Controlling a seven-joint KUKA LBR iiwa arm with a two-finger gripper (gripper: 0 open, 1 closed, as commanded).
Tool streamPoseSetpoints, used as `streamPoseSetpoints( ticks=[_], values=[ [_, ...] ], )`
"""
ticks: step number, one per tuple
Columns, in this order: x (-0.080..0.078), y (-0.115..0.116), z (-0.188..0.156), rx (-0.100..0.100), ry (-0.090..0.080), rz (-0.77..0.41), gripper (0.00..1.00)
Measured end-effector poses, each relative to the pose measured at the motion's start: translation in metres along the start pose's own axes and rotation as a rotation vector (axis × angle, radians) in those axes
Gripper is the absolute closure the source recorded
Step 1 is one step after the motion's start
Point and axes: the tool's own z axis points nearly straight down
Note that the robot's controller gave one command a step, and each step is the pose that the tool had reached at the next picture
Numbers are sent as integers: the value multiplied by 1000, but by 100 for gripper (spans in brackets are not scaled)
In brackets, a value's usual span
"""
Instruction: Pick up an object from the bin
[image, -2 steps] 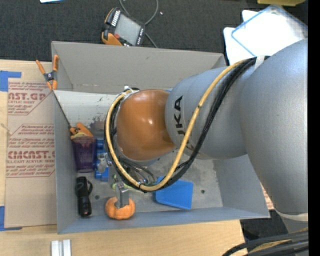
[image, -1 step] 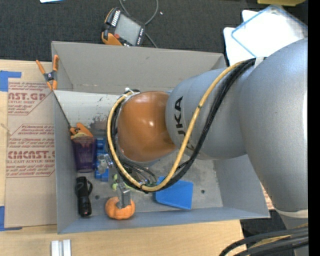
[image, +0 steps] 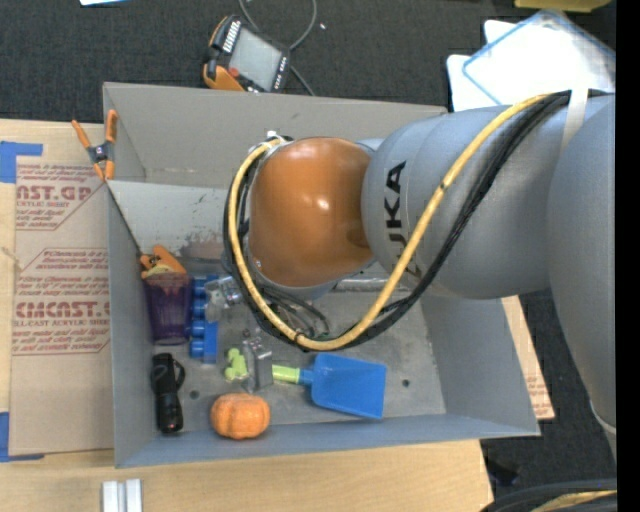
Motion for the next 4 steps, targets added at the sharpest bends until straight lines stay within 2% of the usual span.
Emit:
streamPoseSetpoints(
  ticks=[1,2,3,4],
  values=[
    [-2,-5,72,0,6,-33,0],
    [6,5,9,-1,-16,70,0],
    [15,-16,76,0,15,-13,0],
    [18,-5,59,-3,-13,63,0]
  ],
)
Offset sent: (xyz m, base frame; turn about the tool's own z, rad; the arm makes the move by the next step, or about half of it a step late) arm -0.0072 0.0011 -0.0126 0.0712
